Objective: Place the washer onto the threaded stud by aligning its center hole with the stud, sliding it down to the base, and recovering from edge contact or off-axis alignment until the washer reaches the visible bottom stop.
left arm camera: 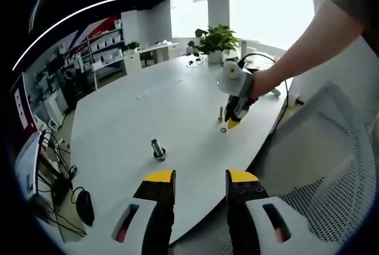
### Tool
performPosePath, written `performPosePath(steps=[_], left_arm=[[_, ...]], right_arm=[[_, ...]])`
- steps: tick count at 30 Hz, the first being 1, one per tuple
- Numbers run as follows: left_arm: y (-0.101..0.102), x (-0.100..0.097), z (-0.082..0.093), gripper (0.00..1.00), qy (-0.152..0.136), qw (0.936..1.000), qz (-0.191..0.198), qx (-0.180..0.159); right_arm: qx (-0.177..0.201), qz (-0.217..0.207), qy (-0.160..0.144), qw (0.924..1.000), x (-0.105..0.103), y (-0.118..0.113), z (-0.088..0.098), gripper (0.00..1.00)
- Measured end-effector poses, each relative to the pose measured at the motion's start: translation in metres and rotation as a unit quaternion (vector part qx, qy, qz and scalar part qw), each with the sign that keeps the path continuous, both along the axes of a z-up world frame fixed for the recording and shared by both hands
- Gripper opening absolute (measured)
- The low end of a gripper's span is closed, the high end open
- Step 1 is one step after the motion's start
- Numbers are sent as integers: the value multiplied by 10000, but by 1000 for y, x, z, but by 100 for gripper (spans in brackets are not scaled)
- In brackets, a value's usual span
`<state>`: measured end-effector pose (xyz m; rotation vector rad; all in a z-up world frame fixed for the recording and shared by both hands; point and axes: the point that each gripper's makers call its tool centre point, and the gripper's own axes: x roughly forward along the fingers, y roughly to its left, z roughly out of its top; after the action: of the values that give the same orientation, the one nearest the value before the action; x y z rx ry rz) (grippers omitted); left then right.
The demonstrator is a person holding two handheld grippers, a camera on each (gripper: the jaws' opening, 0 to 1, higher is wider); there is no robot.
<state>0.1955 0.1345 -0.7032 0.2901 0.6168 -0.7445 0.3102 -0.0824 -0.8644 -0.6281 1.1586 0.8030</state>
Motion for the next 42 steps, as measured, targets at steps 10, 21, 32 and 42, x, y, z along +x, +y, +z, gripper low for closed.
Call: performPosePath(steps=[10, 21, 32, 42], left_arm=[[-1, 0, 0, 32, 12, 10000, -18, -5], [0, 0, 0, 32, 10, 10000, -4, -18], [0, 0, 0, 32, 14, 10000, 2, -15], [0, 1, 0, 32, 17, 10000, 13, -24]], right_arm=[[1, 40, 58, 10000, -4, 13, -7, 21], [17, 13, 97, 10000, -2, 15, -11, 20], [43, 126, 66, 9999, -3, 15, -11, 18], [14, 100, 175, 9998, -3, 11, -11, 16]])
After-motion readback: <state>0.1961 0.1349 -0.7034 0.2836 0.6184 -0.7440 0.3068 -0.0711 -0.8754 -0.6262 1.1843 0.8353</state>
